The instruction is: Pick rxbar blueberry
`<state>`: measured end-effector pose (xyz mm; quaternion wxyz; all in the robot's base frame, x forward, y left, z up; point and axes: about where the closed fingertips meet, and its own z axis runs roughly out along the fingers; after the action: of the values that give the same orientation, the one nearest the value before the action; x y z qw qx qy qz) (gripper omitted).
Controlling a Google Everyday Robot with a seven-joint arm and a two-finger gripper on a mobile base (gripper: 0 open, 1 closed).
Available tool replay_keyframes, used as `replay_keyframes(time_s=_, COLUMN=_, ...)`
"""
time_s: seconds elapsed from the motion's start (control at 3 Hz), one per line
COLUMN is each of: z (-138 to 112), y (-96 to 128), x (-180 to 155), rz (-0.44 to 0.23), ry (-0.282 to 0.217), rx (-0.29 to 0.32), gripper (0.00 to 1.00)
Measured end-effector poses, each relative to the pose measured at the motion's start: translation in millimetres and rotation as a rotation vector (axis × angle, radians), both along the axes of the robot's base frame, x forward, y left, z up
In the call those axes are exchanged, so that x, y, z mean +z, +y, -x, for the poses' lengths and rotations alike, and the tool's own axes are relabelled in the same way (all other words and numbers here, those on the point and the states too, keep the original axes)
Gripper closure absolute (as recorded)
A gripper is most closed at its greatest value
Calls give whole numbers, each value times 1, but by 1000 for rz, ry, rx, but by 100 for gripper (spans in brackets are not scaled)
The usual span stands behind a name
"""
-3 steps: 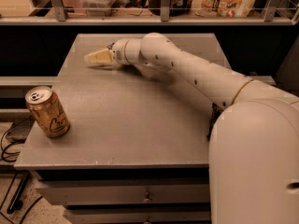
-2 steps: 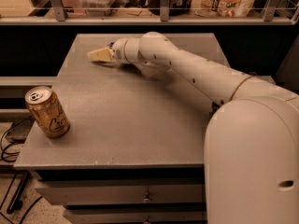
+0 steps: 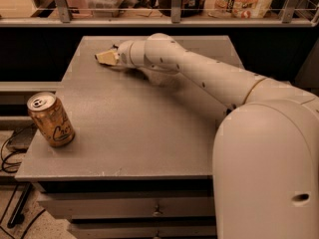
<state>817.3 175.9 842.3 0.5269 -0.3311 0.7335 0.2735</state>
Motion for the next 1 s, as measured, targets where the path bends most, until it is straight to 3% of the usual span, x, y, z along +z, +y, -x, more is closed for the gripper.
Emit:
replay_keyframes(time_s=0.33, z=2, y=-2, x=5, rz=17, ry=-9, rx=-1, gripper=95)
replay_keyframes(time_s=1.0, z=5, y=-22, x=78, rz=54, ry=-121, rx=40, gripper=100)
